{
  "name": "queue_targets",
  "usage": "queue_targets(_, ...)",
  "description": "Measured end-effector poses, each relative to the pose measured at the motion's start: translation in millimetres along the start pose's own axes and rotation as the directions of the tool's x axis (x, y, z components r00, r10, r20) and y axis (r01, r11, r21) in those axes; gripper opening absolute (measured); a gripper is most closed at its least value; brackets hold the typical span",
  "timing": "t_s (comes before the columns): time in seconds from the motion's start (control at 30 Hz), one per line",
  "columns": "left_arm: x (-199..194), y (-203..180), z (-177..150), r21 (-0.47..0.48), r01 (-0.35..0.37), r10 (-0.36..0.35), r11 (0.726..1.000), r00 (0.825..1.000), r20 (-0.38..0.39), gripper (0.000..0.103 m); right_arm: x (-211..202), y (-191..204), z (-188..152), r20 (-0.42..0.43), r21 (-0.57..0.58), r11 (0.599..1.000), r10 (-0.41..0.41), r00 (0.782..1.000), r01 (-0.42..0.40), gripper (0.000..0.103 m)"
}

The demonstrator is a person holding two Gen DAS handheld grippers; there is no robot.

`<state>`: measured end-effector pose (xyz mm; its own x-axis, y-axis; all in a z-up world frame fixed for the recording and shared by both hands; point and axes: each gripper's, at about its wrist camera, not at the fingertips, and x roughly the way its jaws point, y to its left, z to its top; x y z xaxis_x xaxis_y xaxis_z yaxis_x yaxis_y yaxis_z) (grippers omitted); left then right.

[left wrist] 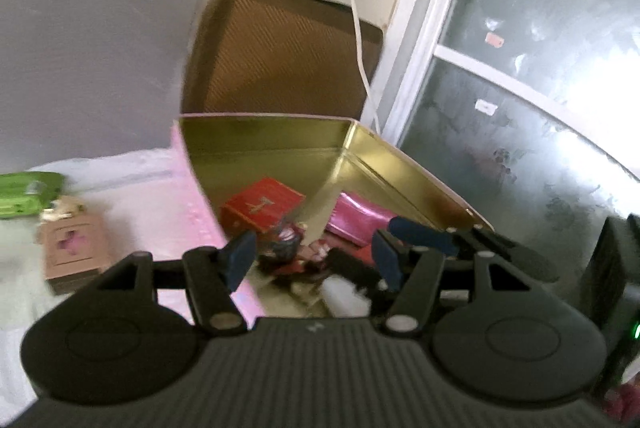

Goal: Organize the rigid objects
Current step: 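Carry the figurine into the pink tin and open the right gripper, then move the right tool toward the white plastic clip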

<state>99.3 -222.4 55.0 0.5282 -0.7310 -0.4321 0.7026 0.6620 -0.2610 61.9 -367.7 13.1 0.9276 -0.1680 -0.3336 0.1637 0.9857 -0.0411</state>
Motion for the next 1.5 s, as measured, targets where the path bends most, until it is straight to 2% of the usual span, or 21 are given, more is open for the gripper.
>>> queue_targets(0.17,-45.8,34.8,-16.4,-0.025,-0.046,0.047,0.999,0.998,0.044,0.067,-15.6,23.8,13.5,0.043,-0.015,1.000,0.022,0.999,-0.021,0.062)
queue_targets(0.3,-80.5,80.7,-31.5,-0.057,-0.161,0.165,0.985,0.984,0.068,0.069,-20.3,47.9,25.2,0.061,-0.003,0.996,0.089,0.994,-0.088,0.062)
queue_targets(0.37,-94.7,108.9,-40.0,-0.074,-0.259,0.263,0.963,0.963,0.065,0.069,-17.2,64.1,29.7,0.053,0.007,0.988,0.151,0.987,-0.151,0.063)
queue_targets(0.47,-113.2,150.2,-53.5,-0.101,-0.395,0.401,0.913,0.915,0.050,0.069,-3.3,95.5,32.8,0.002,0.002,0.967,0.256,0.967,-0.256,0.064)
queue_targets(0.53,-123.8,177.9,-62.9,-0.145,-0.452,0.461,0.880,0.886,0.036,0.070,10.1,121.2,32.0,-0.046,-0.030,0.949,0.312,0.949,-0.313,0.065)
queue_targets(0.63,-136.1,217.2,-75.0,-0.256,-0.492,0.510,0.832,0.860,0.003,0.069,32.0,163.1,25.7,-0.116,-0.122,0.918,0.364,0.924,-0.377,0.067)
queue_targets(0.73,-137.4,243.7,-80.8,-0.357,-0.486,0.506,0.798,0.861,-0.040,0.069,50.8,195.1,16.0,-0.188,-0.175,0.891,0.387,0.903,-0.419,0.069)
queue_targets(0.77,-137.4,247.3,-79.4,-0.375,-0.476,0.499,0.796,0.866,-0.038,0.069,57.5,205.0,12.5,-0.210,-0.200,0.882,0.387,0.898,-0.427,0.069)
queue_targets(0.9,-136.7,245.8,-79.0,-0.359,-0.498,0.517,0.790,0.855,-0.047,0.070,82.9,235.9,5.5,-0.275,-0.290,0.850,0.366,0.889,-0.439,0.075)
queue_targets(1.0,-135.2,242.6,-79.7,-0.332,-0.514,0.528,0.791,0.847,-0.053,0.070,103.7,253.4,4.5,-0.293,-0.333,0.839,0.341,0.893,-0.430,0.083)
queue_targets(1.1,-140.3,245.4,-83.7,-0.338,-0.513,0.528,0.789,0.847,-0.054,0.071,123.1,264.2,5.3,-0.309,-0.357,0.826,0.337,0.889,-0.437,0.087)
queue_targets(1.2,-142.1,247.2,-84.7,-0.353,-0.504,0.521,0.788,0.852,-0.052,0.072,139.8,275.4,6.9,-0.322,-0.377,0.799,0.362,0.875,-0.469,0.095)
queue_targets(1.4,-149.0,251.9,-87.2,-0.402,-0.487,0.514,0.775,0.857,-0.046,0.072,161.6,291.0,14.2,-0.351,-0.380,0.741,0.438,0.827,-0.554,0.095)
queue_targets(1.5,-148.7,250.8,-85.9,-0.401,-0.491,0.518,0.773,0.854,-0.048,0.072,165.6,294.6,17.1,-0.366,-0.359,0.732,0.460,0.809,-0.579,0.089)
